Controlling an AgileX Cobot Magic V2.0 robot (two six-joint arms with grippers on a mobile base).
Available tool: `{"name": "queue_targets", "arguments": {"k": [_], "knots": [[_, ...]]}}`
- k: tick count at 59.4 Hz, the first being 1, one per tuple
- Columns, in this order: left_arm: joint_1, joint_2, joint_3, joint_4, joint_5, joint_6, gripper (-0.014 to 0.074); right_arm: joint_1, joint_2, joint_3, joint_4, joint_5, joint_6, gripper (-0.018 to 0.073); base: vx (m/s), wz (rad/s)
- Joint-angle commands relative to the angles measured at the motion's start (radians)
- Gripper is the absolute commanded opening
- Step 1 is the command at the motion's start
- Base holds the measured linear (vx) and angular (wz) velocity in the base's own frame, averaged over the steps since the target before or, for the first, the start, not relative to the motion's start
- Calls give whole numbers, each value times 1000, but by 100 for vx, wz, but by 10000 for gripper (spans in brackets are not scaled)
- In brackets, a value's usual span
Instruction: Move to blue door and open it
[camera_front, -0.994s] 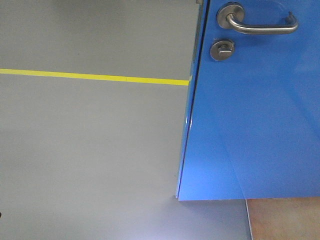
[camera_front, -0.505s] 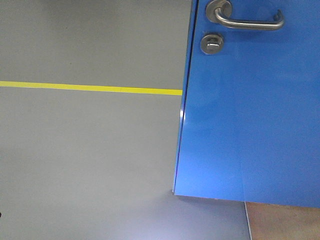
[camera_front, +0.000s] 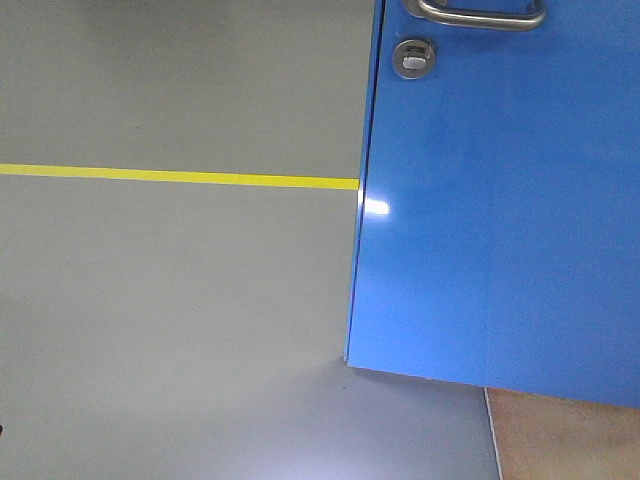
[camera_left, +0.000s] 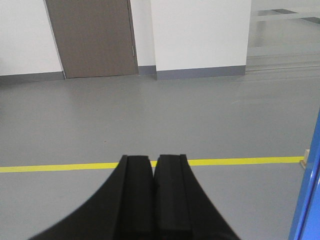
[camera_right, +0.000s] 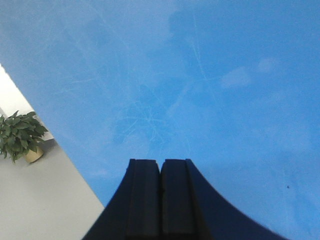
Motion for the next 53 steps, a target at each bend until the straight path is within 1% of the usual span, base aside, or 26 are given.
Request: {"name": "queue_targets", "arguments": {"k": [1, 30, 33, 38, 45, 49, 53], "knots": [[-7, -13, 6, 0, -84, -3, 70, -3, -38, -29, 0, -81, -8, -8, 0, 1], [-7, -13, 6, 0, -84, -3, 70, -3, -38, -29, 0, -77, -8, -8, 0, 0], [-7, -13, 6, 0, -84, -3, 70, -3, -32, -29, -12, -81, -8, -8, 0, 0], [-7, -13, 6, 0, -84, -3, 70, -3, -38, -29, -77, -52, -22, -8, 0, 0], [-7, -13, 6, 0, -84, -3, 70, 2, -93, -3, -206, 58, -84, -8, 0, 0], [-7, -13, 6, 0, -84, -3, 70, 23, -153, 68, -266, 81, -150, -8, 0, 0], [-7, -13, 6, 0, -84, -3, 70, 39, -232, 192, -292, 48, -220, -8, 0, 0]]}}
